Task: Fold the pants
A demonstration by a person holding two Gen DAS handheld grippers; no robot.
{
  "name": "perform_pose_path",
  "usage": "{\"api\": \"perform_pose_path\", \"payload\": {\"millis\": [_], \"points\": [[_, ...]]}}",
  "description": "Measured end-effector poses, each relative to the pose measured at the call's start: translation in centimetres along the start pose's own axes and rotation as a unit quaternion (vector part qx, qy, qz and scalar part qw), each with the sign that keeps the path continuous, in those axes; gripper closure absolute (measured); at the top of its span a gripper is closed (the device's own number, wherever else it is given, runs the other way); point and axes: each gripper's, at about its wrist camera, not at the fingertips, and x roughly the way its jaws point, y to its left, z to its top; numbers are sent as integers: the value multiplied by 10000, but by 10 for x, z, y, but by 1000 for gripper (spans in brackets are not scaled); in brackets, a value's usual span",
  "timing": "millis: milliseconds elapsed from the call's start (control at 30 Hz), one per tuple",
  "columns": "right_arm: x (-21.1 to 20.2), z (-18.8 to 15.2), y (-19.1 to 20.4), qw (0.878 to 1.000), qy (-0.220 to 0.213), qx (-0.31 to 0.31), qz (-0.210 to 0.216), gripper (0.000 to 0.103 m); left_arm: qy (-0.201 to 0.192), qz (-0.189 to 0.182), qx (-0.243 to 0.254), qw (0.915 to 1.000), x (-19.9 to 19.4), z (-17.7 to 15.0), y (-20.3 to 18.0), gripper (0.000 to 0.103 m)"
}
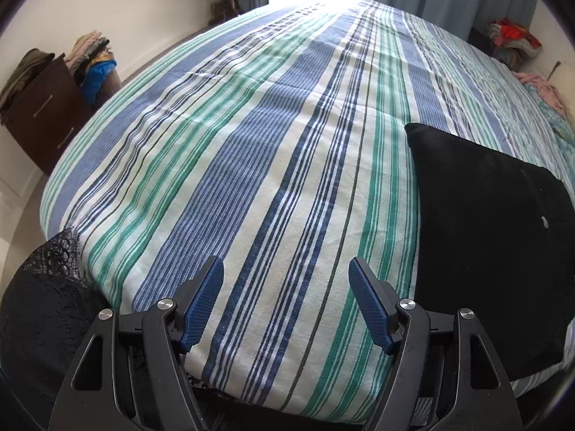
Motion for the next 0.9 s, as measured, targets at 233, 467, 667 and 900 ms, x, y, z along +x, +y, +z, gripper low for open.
{"api": "perform_pose_path", "payload": {"millis": [233, 467, 667, 900], "points": [[-75, 2, 59, 9971, -581, -494, -49, 83, -166, -215, -12, 9996, -14, 1, -1, 29], [-123, -29, 52, 9942, -951, -451, -240, 83, -315, -423, 285, 9982, -27, -1, -17, 29], [-166, -74, -28, 9902, -1174, 235, -713, 83, -432, -529, 746, 9949, -38, -9, -44, 29], [-157, -114, -114, 9771, -1189, 1418, -1049, 62, -581, -565, 1644, 9831, -54, -25, -88, 29]]}}
